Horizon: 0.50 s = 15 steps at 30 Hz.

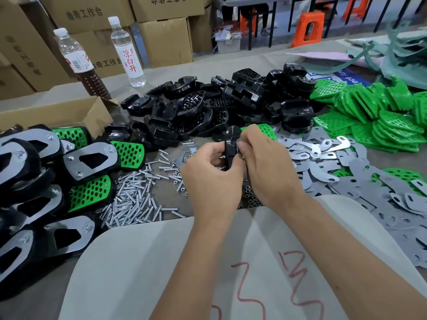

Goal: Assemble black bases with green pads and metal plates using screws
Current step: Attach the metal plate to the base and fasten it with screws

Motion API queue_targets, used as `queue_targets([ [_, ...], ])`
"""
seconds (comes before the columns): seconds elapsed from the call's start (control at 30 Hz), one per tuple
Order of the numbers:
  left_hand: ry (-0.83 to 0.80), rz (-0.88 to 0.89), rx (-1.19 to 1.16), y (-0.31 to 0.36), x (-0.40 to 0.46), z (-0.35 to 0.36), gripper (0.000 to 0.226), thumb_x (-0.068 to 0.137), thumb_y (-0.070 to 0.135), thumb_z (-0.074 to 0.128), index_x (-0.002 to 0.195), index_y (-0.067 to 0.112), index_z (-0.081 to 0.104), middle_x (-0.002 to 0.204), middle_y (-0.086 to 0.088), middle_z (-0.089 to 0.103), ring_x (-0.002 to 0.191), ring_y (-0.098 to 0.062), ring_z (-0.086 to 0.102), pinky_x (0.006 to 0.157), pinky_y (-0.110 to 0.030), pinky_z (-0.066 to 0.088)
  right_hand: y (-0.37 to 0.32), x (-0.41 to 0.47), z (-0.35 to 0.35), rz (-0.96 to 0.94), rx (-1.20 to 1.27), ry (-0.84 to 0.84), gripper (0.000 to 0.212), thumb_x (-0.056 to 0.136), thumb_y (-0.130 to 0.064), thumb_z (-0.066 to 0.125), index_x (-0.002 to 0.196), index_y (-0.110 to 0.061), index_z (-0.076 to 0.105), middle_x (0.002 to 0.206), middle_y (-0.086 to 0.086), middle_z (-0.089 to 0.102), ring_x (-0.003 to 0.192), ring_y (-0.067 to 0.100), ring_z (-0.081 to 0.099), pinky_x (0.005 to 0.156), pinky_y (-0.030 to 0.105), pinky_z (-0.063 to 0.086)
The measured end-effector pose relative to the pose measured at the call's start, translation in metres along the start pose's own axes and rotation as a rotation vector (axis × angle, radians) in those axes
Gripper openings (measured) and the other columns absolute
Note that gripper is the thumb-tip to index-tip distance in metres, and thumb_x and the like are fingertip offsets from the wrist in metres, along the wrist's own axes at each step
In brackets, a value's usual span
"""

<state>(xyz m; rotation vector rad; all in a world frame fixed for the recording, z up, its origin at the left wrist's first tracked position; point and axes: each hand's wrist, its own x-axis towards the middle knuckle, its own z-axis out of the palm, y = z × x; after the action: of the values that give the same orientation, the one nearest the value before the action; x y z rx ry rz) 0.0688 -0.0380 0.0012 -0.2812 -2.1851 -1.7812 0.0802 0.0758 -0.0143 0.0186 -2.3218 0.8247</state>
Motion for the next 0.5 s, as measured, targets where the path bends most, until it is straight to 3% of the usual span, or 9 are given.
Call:
queue_targets([
  [0.1, -0.02, -0.022, -0.019, 0.0013, -0.0006, 0.0001, 0.019, 0.084, 0.014, 0.083, 0.086, 0.03, 0.074, 0.081, 0.021, 0.074, 0.082, 0.006, 0.07, 0.077, -0.013, 0.054, -0.003, 0.0028, -0.0002, -0.014, -0.092, 0.064, 0.032, 0.109, -0.028, 0.039, 0.079, -0.015, 0.035, 0.06, -0.007, 0.039, 0.056, 0.021, 0.038, 0.052, 0.044, 0.035],
  [0.23, -0.034, -0.078, -0.074, -0.001, 0.0024, -0.0009, 0.01, 0.084, 0.009, 0.081, 0.092, 0.015, 0.079, 0.082, 0.008, 0.078, 0.078, -0.005, 0.075, 0.075, -0.031, 0.062, 0.0003, -0.0003, -0.0022, -0.022, -0.018, -0.007, 0.029, 0.108, -0.029, 0.036, 0.089, -0.01, 0.045, 0.071, -0.004, 0.05, 0.065, 0.022, 0.046, 0.06, 0.044, 0.037],
  [0.33, -0.043, -0.103, -0.085, -0.0016, 0.0043, -0.0022, 0.012, 0.084, 0.008, 0.082, 0.094, 0.014, 0.079, 0.083, 0.005, 0.079, 0.079, -0.01, 0.076, 0.077, -0.037, 0.064, -0.0033, -0.0003, -0.0025, -0.058, -0.077, 0.015, 0.027, 0.109, -0.026, 0.038, 0.087, -0.01, 0.043, 0.065, -0.008, 0.042, 0.061, 0.02, 0.039, 0.054, 0.042, 0.033],
  [0.5, -0.034, -0.143, -0.136, -0.0006, 0.0058, -0.0027, 0.014, 0.082, 0.005, 0.082, 0.091, 0.015, 0.08, 0.078, 0.007, 0.079, 0.073, -0.007, 0.075, 0.068, -0.026, 0.06, -0.005, -0.0008, -0.001, -0.021, -0.13, 0.034, 0.023, 0.108, -0.028, 0.041, 0.088, -0.017, 0.039, 0.061, -0.014, 0.036, 0.057, 0.02, 0.037, 0.054, 0.036, 0.023],
])
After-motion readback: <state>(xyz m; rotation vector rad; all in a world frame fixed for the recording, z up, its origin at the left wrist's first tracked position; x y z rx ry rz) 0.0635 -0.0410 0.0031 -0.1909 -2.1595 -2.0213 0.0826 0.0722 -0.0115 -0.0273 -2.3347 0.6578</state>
